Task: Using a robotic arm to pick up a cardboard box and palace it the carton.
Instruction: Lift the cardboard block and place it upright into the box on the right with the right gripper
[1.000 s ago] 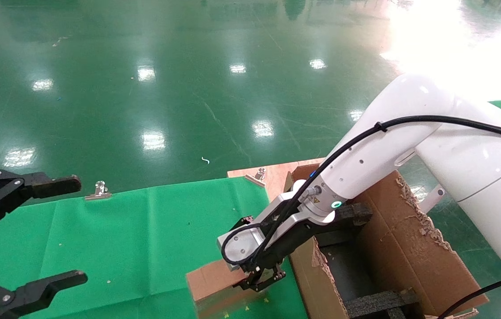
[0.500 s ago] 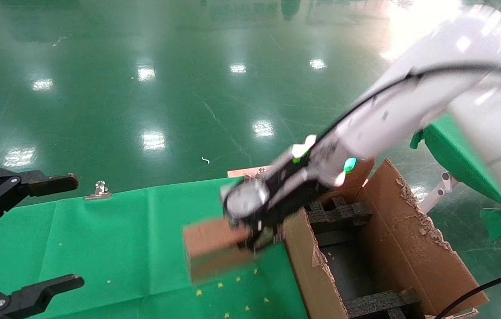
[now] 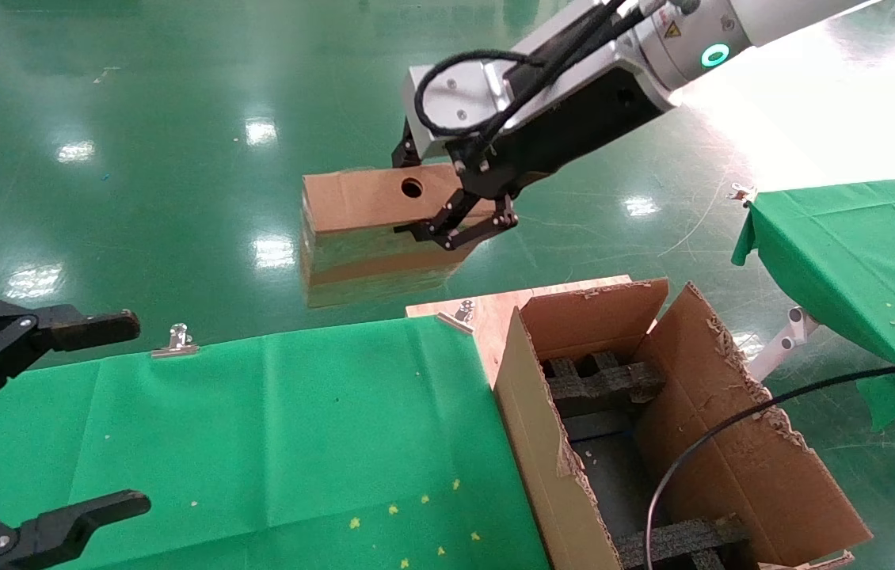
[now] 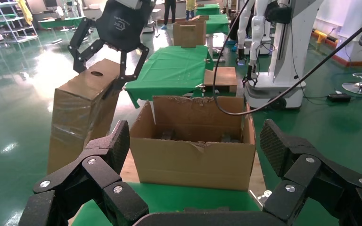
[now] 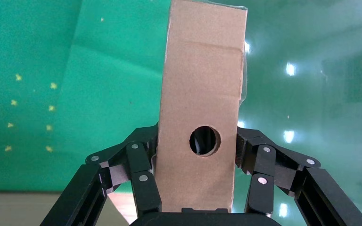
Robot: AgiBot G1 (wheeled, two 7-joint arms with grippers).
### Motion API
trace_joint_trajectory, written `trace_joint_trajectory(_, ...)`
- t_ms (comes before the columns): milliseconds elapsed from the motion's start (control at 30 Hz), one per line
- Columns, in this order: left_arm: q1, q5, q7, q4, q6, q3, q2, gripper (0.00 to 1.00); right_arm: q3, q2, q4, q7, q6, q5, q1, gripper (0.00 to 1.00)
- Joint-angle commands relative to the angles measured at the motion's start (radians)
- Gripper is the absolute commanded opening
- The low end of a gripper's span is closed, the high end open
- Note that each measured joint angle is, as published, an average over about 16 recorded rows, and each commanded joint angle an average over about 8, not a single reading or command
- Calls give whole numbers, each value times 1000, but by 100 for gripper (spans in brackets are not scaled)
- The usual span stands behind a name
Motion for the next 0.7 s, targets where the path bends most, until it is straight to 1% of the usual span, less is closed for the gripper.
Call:
trace_joint_trajectory(33, 0, 0, 0, 0, 0, 0, 0, 100, -6, -8, -30, -18, -2, 12, 25, 0)
trace_joint_trajectory(200, 0, 0, 0, 0, 0, 0, 0, 100, -41, 17, -48, -26, -5, 29, 51, 0)
trace_joint_trajectory(333, 0, -1, 0, 0, 0, 1, 0, 100, -81, 69, -32, -12, -8, 29, 79, 0)
trace_joint_trajectory(500, 0, -1, 1, 0, 0, 1, 0, 100, -150, 169, 31, 31, -15, 35, 121, 0)
trace_joint_trajectory(700, 0, -1, 1, 0, -1, 1, -1, 100, -255, 321, 161, 119, -15, 52, 175, 0)
